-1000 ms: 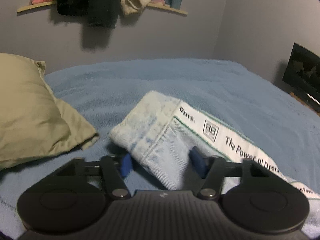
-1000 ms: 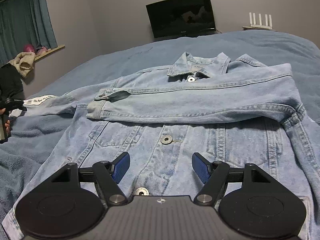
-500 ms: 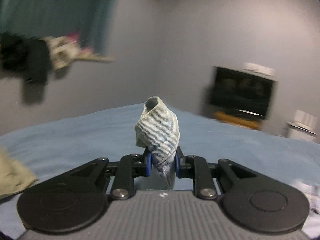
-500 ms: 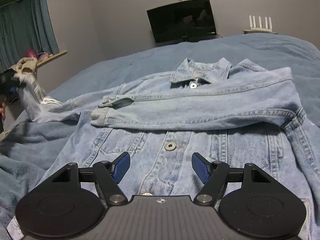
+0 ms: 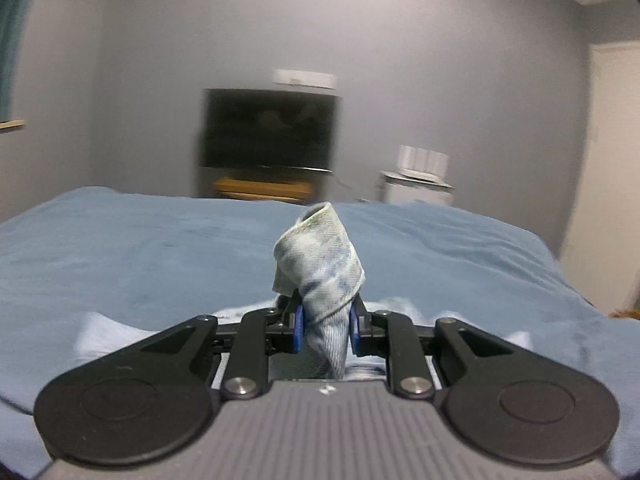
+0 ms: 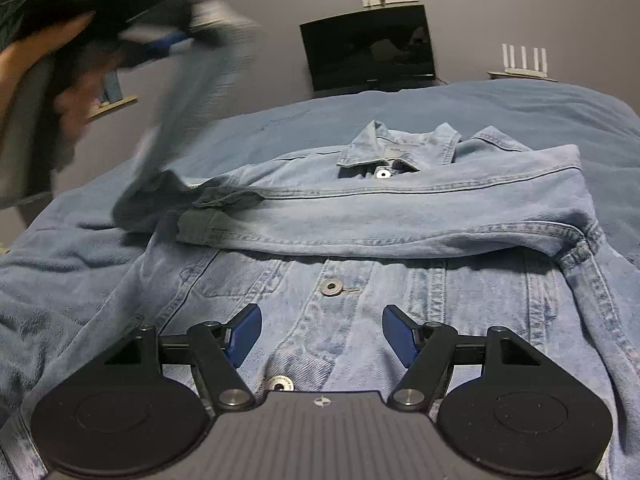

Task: Fold large clothes
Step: 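Fold the held sleeve across the jacket chest with the left gripper, then release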

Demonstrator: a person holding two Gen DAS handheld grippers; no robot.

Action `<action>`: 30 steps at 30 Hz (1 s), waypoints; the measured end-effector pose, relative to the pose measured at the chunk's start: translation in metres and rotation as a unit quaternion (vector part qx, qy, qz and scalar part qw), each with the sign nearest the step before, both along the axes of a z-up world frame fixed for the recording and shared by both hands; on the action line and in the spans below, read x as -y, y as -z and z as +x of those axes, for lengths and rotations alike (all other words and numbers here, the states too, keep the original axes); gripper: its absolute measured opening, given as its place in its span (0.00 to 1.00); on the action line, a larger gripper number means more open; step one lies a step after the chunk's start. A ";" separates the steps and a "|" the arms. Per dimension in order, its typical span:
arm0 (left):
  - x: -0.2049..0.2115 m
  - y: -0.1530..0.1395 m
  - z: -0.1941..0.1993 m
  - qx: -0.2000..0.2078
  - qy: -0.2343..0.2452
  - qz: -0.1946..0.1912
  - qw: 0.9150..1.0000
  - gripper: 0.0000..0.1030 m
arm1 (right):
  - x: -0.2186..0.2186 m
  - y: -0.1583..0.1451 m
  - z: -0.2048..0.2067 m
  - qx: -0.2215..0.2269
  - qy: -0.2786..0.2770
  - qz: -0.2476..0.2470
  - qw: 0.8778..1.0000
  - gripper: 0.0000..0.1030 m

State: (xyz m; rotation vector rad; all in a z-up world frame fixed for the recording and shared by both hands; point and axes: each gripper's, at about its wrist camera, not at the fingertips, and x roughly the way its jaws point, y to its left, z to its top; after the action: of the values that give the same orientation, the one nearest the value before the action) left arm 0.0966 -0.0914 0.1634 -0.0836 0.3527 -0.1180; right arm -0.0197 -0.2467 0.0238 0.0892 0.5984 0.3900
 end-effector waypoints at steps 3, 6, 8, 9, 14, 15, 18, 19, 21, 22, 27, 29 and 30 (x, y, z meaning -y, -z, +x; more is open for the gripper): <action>0.080 0.013 0.002 -0.007 0.052 0.020 0.998 0.16 | -0.005 0.004 0.000 -0.003 -0.007 -0.009 1.000 0.67; 0.141 0.040 0.009 -0.040 0.086 0.046 0.994 0.16 | -0.005 0.006 0.000 -0.007 -0.011 -0.011 1.000 0.67; 0.164 0.059 0.013 -0.076 0.096 0.052 0.991 0.17 | -0.003 0.008 0.002 -0.017 -0.006 -0.006 1.000 0.67; 0.162 0.066 0.019 -0.103 0.103 0.041 0.988 0.18 | -0.001 0.010 0.004 -0.025 -0.003 -0.001 1.000 0.67; 0.135 0.085 0.039 -0.176 0.137 -0.015 0.975 0.63 | 0.014 0.017 0.017 -0.074 0.021 0.036 0.996 0.67; 0.125 0.082 0.036 -0.166 0.137 -0.018 0.976 0.68 | 0.015 0.017 0.019 -0.081 0.024 0.041 0.996 0.67; 0.100 0.071 0.018 -0.151 0.148 -0.032 0.977 0.84 | 0.016 0.018 0.022 -0.089 0.028 0.048 0.995 0.67; 0.082 0.065 0.014 -0.150 0.155 -0.036 0.976 0.84 | 0.015 0.018 0.023 -0.088 0.027 0.046 0.995 0.67; 0.053 0.054 0.000 -0.147 0.152 -0.023 0.977 0.84 | 0.014 0.017 0.023 -0.086 0.026 0.043 0.995 0.67; 0.035 0.048 -0.012 -0.144 0.138 -0.010 0.980 0.84 | 0.014 0.017 0.022 -0.085 0.026 0.044 0.995 0.68; -0.045 0.059 -0.056 -0.166 0.062 0.024 0.984 0.84 | 0.018 0.019 0.021 -0.080 0.031 0.042 0.995 0.68; -0.076 0.071 -0.073 -0.195 0.036 0.025 0.980 0.84 | 0.019 0.019 0.017 -0.076 0.034 0.039 0.996 0.68; -0.090 0.079 -0.083 -0.210 0.022 0.028 0.977 0.84 | 0.019 0.019 0.016 -0.074 0.035 0.036 0.996 0.68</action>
State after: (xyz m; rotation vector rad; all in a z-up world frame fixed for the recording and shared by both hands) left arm 0.0134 -0.0012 0.0846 -0.0434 0.7804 -0.1345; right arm -0.0032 -0.2654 0.0045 0.2082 0.7255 0.3383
